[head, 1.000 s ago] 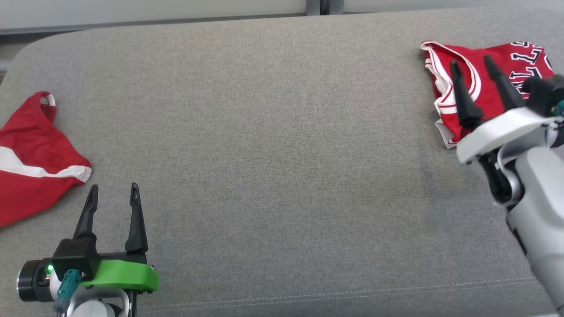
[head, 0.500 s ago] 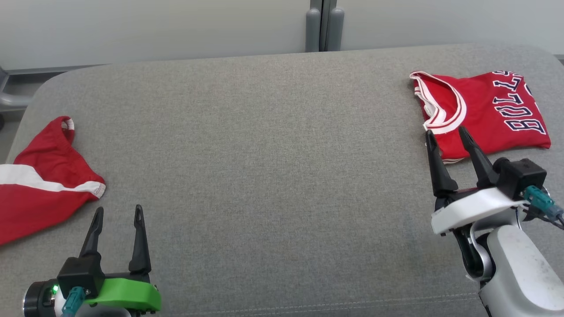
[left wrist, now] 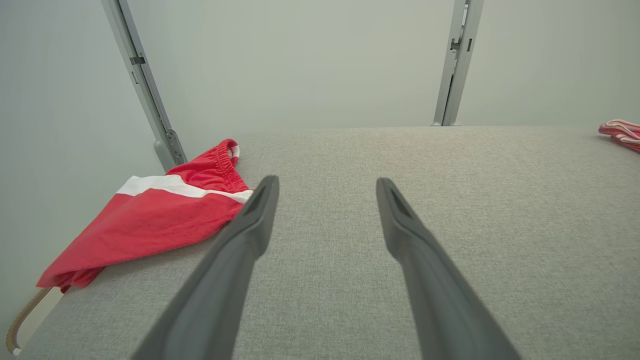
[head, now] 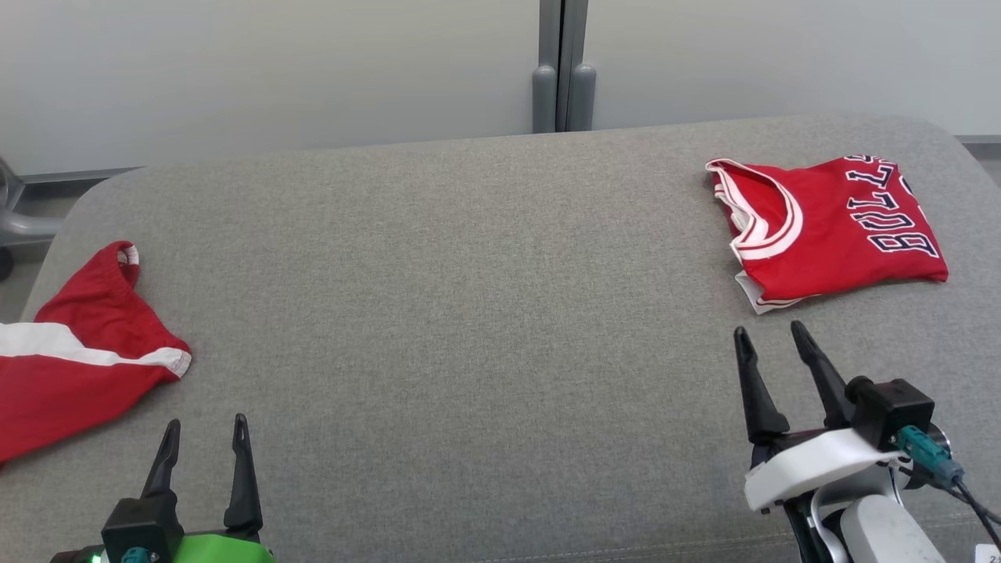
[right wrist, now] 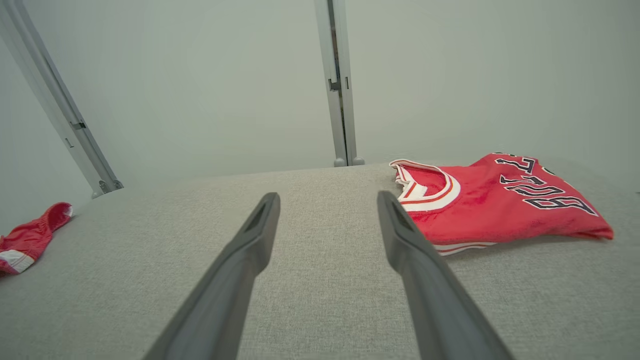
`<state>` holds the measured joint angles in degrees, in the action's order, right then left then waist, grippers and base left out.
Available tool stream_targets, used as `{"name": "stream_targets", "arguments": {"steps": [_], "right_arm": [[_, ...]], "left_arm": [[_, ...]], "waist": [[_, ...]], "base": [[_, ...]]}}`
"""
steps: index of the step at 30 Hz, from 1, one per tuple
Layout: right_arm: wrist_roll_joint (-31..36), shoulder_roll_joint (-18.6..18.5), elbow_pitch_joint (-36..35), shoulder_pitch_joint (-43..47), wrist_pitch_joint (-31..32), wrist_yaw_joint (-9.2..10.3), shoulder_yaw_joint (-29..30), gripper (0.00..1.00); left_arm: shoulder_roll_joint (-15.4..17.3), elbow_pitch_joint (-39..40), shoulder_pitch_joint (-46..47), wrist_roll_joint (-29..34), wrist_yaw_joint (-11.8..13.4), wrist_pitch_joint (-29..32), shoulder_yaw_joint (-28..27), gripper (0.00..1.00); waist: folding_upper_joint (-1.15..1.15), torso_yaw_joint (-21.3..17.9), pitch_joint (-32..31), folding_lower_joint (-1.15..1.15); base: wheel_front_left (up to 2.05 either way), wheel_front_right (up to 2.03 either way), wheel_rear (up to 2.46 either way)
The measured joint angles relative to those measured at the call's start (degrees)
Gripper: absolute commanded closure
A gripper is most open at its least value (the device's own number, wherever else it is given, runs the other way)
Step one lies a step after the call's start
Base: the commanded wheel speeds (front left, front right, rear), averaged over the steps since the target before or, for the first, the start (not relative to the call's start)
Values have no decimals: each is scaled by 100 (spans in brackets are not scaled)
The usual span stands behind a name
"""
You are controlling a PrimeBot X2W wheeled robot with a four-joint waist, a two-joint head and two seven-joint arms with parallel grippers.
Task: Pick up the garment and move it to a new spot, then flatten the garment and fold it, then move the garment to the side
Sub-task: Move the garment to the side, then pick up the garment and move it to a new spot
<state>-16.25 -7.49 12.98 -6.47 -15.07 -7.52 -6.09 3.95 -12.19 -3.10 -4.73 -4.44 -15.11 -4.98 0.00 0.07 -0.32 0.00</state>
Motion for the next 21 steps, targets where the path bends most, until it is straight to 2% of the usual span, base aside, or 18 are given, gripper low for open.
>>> {"name": "stream_targets", "arguments": {"steps": [21], "right_arm": [[9,41,189,130,0,0,-92,0]], "left_arm": [[70,85,-3,32,52,0,-35,0]], "waist": [[0,-49,4,0]], "base": [[0,0,0]]}}
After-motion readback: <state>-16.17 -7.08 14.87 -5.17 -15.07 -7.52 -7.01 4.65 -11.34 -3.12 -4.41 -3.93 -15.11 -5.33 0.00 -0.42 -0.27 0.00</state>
